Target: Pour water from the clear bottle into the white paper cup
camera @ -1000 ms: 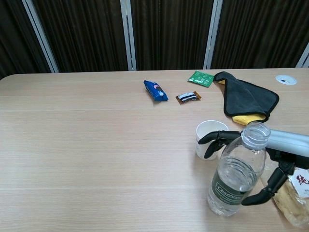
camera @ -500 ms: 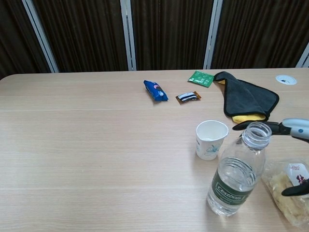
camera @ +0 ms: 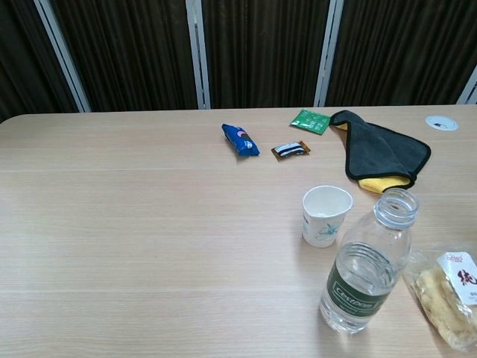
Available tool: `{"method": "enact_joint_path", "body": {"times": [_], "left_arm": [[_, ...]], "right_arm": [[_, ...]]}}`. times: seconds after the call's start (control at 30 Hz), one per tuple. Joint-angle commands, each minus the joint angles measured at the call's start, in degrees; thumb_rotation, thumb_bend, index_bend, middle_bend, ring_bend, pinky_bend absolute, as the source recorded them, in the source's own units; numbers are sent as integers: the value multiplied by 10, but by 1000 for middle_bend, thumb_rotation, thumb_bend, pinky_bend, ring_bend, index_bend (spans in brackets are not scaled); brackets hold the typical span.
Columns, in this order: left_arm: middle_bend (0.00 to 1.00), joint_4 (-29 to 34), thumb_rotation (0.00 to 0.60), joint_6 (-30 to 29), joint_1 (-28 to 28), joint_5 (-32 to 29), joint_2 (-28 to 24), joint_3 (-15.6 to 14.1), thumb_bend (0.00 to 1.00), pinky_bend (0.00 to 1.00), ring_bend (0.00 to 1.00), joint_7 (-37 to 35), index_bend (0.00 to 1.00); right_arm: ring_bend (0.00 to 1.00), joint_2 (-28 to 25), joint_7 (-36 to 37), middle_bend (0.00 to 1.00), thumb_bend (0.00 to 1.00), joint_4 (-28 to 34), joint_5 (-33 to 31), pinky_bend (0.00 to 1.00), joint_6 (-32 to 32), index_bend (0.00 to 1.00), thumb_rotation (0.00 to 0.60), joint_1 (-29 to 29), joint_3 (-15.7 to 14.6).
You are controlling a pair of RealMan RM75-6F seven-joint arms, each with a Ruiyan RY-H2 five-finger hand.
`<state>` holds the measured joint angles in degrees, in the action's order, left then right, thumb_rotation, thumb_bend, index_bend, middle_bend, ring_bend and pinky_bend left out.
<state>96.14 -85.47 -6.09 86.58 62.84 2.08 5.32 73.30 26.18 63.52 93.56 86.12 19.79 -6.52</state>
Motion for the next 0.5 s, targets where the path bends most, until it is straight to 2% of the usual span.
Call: {"method": "enact_joint_path", "body": {"times": [0.03, 0.13, 0.27, 0.43, 0.5], "left_arm": [[0, -4, 600, -9, 2, 7, 5, 1, 0, 0, 0, 5, 0], [0, -8, 600, -10, 2, 11, 7, 0, 0, 0, 0, 5, 0], [0, -13, 600, -11, 2, 14, 7, -1, 0, 0, 0, -1, 0], [0, -12, 600, -28, 9, 29, 2, -5, 0, 0, 0, -11, 0], [0, -12, 600, -29, 10, 30, 1, -5, 0, 0, 0, -16, 0]], "right_arm": [[0, -30, -33, 1, 0, 41, -45, 0, 19, 0, 600, -36, 28], [0, -47, -50, 0, 0, 78, -57, 0, 21, 0, 600, -46, 33], [0, -78, -105, 0, 0, 157, -73, 0, 36, 0, 600, -68, 39], [0, -96, -206, 0, 0, 256, -74, 0, 75, 0, 600, -103, 43], [0, -97, -223, 0, 0, 266, -75, 0, 78, 0, 600, -107, 47]]}}
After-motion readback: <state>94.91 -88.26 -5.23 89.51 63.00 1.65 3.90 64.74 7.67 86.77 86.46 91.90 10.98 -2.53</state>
